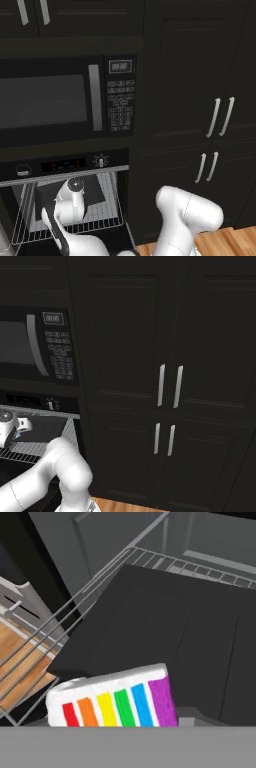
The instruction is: Take the baked cake out of the oven and place it on the plate for cooling. Then close the oven door.
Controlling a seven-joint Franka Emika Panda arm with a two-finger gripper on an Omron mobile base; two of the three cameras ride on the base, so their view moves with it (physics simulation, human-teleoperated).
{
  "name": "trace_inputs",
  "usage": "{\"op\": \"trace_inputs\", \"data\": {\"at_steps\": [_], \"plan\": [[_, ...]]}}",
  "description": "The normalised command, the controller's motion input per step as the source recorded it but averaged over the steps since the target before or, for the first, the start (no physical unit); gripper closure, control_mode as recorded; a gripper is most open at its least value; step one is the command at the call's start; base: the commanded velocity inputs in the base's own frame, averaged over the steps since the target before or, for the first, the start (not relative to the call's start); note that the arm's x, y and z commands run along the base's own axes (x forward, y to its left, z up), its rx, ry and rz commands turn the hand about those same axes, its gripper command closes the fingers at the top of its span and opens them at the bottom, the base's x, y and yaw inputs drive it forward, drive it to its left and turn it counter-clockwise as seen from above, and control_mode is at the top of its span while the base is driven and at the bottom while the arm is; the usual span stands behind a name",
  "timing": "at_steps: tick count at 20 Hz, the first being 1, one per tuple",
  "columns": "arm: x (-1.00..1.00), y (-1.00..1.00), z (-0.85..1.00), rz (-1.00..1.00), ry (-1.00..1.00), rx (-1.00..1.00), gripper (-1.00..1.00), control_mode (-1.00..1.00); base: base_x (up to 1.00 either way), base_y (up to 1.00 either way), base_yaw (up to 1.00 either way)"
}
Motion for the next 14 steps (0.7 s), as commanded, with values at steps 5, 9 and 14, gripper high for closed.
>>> {"op": "trace_inputs", "data": {"at_steps": [5, 9, 14], "plan": [[-0.28, -0.1, 0.38, -0.12, 0.01, 0.0, 1.0, -1.0, 0.0, 0.0, 0.0], [-0.3, -0.19, 0.34, -0.13, 0.0, 0.02, 1.0, -1.0, 0.0, 0.0, 0.0], [-0.25, -0.25, 0.29, -0.16, 0.0, 0.05, 1.0, -1.0, 0.0, 0.0, 0.0]]}}
